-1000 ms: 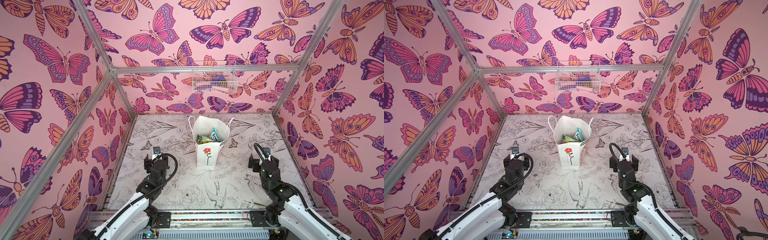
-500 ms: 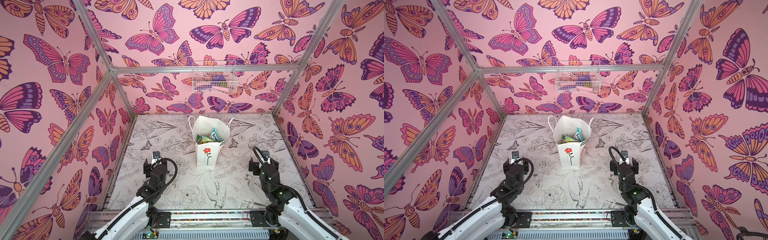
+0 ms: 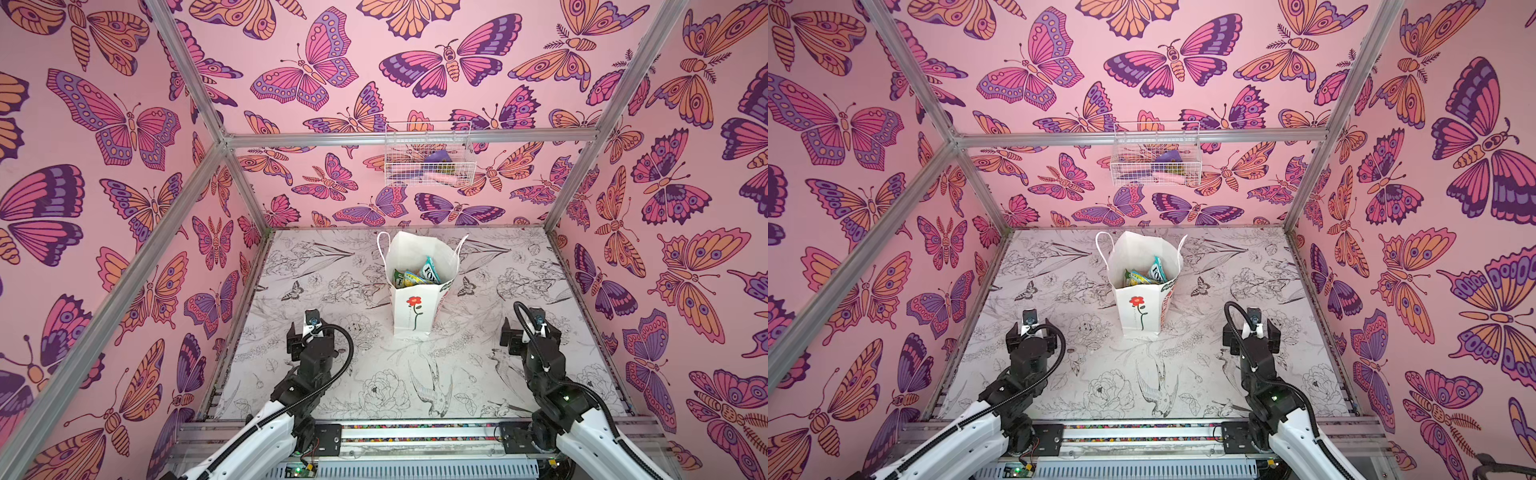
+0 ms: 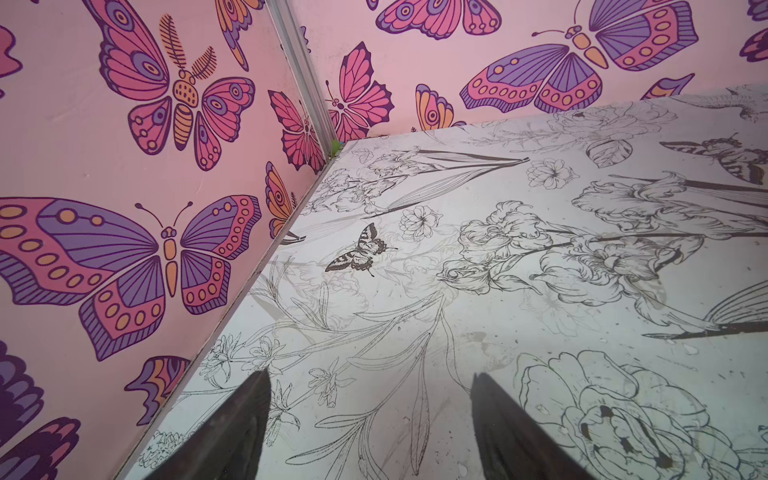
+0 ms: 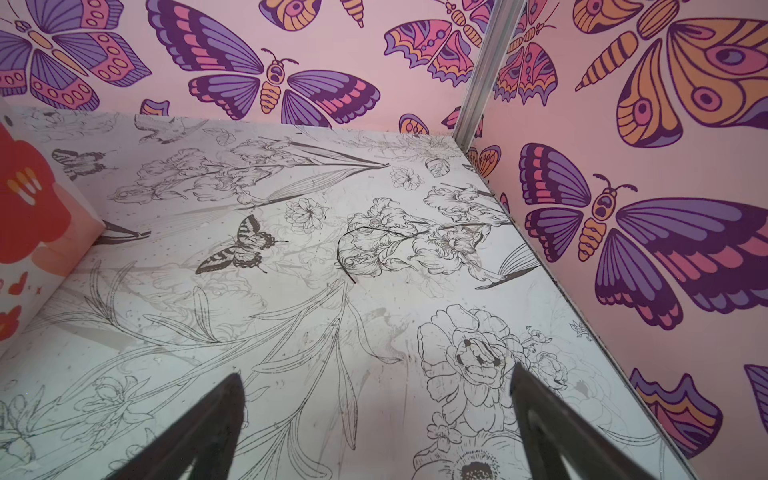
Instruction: Place the snacks into the paper bag
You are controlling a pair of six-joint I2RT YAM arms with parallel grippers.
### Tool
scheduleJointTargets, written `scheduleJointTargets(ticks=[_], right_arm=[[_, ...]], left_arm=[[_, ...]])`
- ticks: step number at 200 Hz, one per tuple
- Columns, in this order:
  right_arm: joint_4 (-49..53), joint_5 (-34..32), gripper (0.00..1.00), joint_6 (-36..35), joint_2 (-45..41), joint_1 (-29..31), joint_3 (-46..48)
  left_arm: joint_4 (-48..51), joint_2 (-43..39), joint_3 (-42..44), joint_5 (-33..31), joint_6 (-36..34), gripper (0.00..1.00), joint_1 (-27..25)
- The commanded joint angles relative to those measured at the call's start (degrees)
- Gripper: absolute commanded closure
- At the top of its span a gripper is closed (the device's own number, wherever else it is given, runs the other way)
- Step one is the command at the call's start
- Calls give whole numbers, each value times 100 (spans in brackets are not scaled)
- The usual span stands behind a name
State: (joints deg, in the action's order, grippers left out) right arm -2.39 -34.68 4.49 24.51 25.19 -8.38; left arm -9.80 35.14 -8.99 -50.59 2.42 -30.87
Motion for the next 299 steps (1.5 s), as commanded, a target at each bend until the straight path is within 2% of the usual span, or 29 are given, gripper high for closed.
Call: scheduleJointTargets(ticks=[1,15,35,46,66,82,126,162,227,299], right_arm=[[20,-297,1,99,-266,-35,109],[-114,-510,1,106,-445,-36,223],[-537,-299,1,-83,-615,-34,554],[-451,-409,1,-13,-613,-40,522],[-525,-699,1,76,-580,-40,533],[-676,-646,1,-66,-527,-40,557],[-1430,-711,1,-190,193,-48,575],[-1918,-698,1,-230,817,-56,496],[-2893,-571,1,-269,1660,-252,518],[-3693,-388,1,-267,2397,-498,497]], left_arm=[[48,-200,171,-292,69,22,-41],[49,-379,237,-346,85,22,-41],[40,-622,333,-379,99,22,-36],[8,-672,354,-408,93,21,-40],[-165,-589,381,-415,41,21,-41],[-404,-393,384,-460,-38,21,-41],[-1184,272,384,-487,-272,21,2],[-1589,484,433,-298,-389,21,79],[-1810,663,447,170,-263,21,666],[-2514,1288,419,582,-286,21,1034]])
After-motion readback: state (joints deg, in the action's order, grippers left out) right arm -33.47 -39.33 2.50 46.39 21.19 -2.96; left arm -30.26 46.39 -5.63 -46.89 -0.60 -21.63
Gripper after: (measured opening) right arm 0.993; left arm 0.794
